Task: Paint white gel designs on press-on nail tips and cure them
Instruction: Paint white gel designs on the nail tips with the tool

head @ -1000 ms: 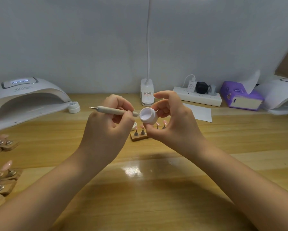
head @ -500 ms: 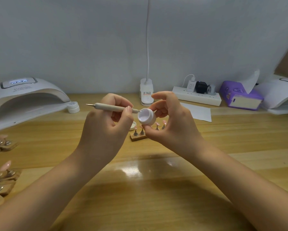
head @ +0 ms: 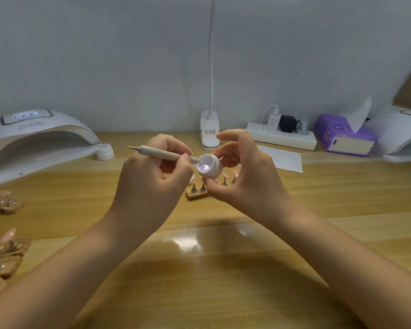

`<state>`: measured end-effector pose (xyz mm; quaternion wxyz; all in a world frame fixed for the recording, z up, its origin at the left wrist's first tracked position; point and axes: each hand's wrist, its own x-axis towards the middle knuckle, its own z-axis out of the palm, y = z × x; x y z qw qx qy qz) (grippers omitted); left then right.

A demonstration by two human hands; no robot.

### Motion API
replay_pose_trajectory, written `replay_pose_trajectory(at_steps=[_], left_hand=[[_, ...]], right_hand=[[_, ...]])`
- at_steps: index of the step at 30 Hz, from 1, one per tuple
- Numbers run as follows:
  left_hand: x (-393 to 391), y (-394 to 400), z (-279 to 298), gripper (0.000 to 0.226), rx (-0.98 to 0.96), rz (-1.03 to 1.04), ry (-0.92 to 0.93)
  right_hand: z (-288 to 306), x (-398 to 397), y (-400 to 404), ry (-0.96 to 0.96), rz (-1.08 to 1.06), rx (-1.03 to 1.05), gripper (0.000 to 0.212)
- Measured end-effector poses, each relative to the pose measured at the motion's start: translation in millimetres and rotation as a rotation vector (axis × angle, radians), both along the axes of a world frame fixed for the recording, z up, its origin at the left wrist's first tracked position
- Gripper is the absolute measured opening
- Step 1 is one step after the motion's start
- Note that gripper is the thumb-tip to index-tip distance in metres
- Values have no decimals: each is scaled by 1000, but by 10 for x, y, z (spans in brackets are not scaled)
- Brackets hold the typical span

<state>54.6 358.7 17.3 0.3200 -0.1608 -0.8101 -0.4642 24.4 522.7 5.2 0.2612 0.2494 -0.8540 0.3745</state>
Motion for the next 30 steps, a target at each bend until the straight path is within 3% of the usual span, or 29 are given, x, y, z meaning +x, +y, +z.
replay_pose_trajectory(at_steps=[19,27,30], left_hand=[[-9,-3,6,11,2,30,-24],[-37,-25,31,15,220,-1,-110],[-78,-41,28,20,399,-59,-211]], right_hand=[[-12,-11,-3,5,12,5,70],[-12,-10,0,-13,11,-2,69],[-9,-4,-1,-18,15,-8,69]])
